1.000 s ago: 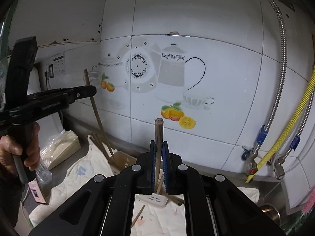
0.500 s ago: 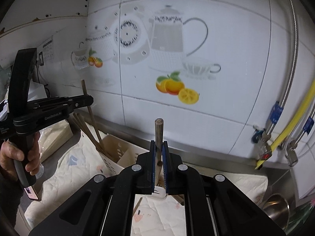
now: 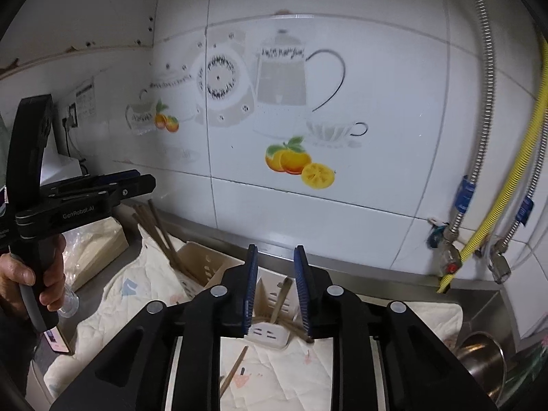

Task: Organize utensils
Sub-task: 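Open the left gripper into the holder while the right gripper drops its chopstick in, then move both open grippers down toward the last chopsticks on the mat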

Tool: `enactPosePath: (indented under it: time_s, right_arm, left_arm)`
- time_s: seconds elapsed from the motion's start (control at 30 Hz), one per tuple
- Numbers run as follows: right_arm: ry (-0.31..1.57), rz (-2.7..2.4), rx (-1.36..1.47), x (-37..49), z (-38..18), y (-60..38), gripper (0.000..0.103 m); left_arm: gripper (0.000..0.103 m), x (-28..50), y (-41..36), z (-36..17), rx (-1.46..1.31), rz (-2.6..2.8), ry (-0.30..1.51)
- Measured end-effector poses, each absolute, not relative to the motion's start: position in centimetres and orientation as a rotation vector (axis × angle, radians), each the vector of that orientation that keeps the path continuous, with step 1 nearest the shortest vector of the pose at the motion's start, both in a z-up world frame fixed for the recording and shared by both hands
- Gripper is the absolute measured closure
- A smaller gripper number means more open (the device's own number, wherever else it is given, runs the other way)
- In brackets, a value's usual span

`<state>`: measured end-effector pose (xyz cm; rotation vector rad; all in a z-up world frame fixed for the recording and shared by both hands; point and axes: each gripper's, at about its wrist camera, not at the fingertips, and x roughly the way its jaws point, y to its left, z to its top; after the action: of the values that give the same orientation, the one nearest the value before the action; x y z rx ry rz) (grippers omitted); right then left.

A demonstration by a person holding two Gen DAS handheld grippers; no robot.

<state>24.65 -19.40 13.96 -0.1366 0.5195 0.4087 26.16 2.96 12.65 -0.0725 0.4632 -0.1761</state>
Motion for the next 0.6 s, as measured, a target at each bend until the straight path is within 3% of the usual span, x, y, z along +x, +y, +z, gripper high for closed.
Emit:
enactPosePath:
  time_s: [0.3,0.6]
  right_arm:
    - [0.577,0.44,-0.134,17.9,8.0,-19.3,0.079]
    - [0.773,0.456,-0.037,13.6,-2.2,-18.2,0.079]
  left_arm:
    - [0.048,19.6,3.8,9.8,-0.109,-0.157,0.476]
    - [0.047,14.7,4.7,3.8,-0.14,-0.103,0.549]
